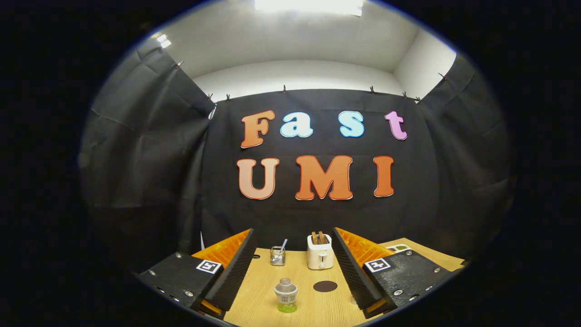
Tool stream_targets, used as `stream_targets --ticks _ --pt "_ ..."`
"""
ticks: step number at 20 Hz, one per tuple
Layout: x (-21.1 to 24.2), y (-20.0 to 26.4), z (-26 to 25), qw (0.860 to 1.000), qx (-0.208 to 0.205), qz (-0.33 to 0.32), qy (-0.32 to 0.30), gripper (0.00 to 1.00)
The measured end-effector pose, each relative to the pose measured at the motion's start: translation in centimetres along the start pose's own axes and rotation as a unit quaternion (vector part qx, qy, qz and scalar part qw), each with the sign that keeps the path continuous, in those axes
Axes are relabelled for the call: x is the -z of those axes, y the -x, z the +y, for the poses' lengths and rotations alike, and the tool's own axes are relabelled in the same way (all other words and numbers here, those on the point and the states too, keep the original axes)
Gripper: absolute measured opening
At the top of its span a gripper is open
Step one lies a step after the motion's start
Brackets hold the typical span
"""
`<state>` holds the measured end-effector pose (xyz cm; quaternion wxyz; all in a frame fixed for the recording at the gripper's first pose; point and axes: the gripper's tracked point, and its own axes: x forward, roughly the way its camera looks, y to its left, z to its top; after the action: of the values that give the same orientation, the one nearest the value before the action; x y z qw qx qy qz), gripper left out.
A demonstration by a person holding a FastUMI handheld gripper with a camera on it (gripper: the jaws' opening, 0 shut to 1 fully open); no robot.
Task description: Take the bottle from table, then pour the juice into the cup, finally place the bottle on the coaster
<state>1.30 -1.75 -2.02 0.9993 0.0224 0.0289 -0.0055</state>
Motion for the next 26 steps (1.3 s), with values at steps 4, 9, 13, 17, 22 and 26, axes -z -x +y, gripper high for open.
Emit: stream_targets --ticks 4,9,13,17,22,26 --pt "1.0 -0.2 -0.2 1.000 0.004 -0.004 -0.003 0.99" --pt "1.0 -0.2 0.9 1.000 -0.011 -0.010 -0.010 0.99" --pt "0.7 -0.1 1.4 1.000 -0.016 -0.017 -0.001 0.98" --pt "1.4 -0.2 1.3 1.000 -0.014 -0.012 0.006 0.99" --pt "2.5 -0.4 1.0 1.000 -0.011 -0.006 0.000 0.99" --pt "4.4 -0.8 0.9 1.000 -0.015 0.005 -0.023 0.99"
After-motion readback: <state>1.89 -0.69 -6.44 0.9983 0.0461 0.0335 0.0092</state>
